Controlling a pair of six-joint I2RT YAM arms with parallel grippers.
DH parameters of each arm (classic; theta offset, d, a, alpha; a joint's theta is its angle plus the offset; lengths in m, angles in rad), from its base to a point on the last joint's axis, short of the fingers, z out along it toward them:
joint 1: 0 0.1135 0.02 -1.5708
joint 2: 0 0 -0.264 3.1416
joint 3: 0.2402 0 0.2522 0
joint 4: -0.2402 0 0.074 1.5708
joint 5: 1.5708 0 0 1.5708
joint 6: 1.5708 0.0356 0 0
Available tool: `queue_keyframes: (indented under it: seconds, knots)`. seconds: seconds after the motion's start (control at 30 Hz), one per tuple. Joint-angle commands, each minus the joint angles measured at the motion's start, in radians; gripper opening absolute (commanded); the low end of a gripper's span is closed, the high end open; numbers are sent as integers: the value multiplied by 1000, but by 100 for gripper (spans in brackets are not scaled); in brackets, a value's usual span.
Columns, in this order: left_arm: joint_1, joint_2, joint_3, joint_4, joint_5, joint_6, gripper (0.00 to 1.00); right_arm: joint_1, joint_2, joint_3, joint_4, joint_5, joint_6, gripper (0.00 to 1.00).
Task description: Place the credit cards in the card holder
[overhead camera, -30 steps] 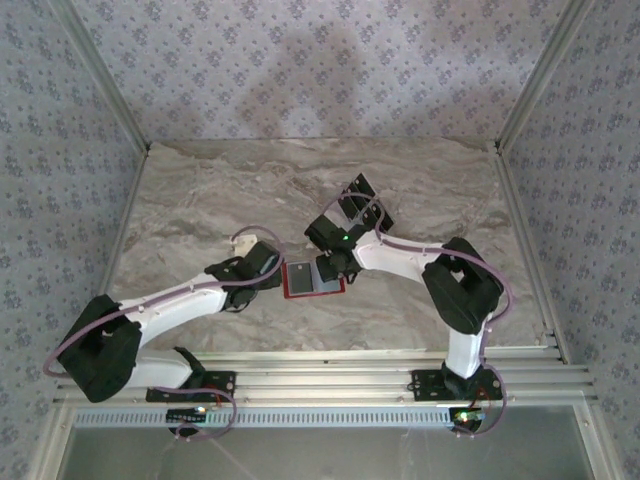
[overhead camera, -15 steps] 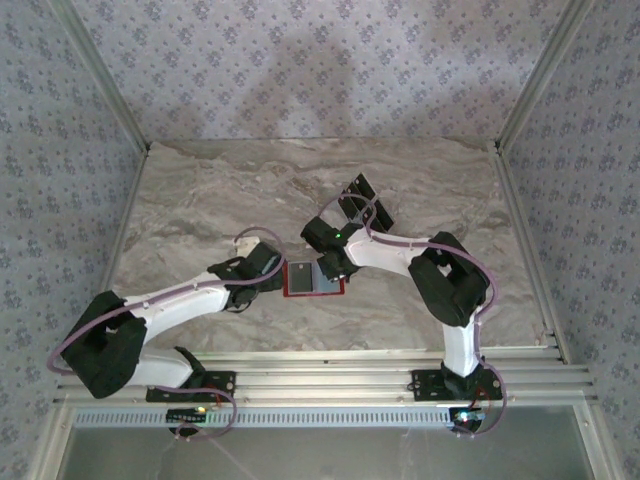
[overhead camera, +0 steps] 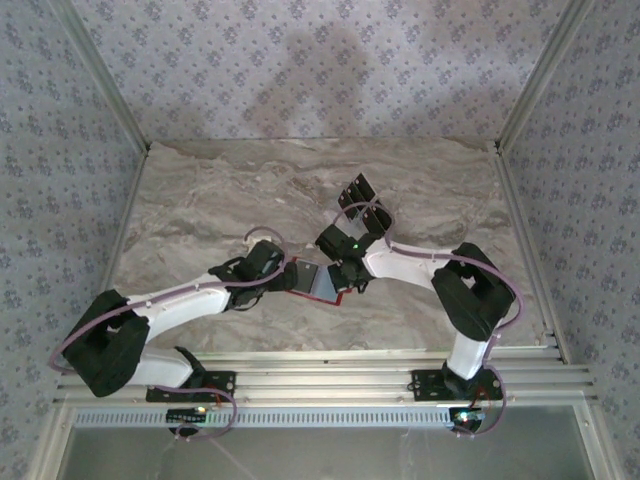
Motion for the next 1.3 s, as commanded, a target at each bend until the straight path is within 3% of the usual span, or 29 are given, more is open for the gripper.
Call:
queue_keyframes:
  seconds: [0.0, 0.83, 1.27]
  knots:
    - [2, 10, -27, 132, 95, 29, 100, -9, -15, -36, 49, -38, 56, 0]
    - [3, 197, -79, 443, 305, 10, 100, -58, 29, -89, 136, -112, 76, 0]
    - [-2, 163, -77, 463, 405, -4, 100, -83, 77, -91, 190, -173, 53, 0]
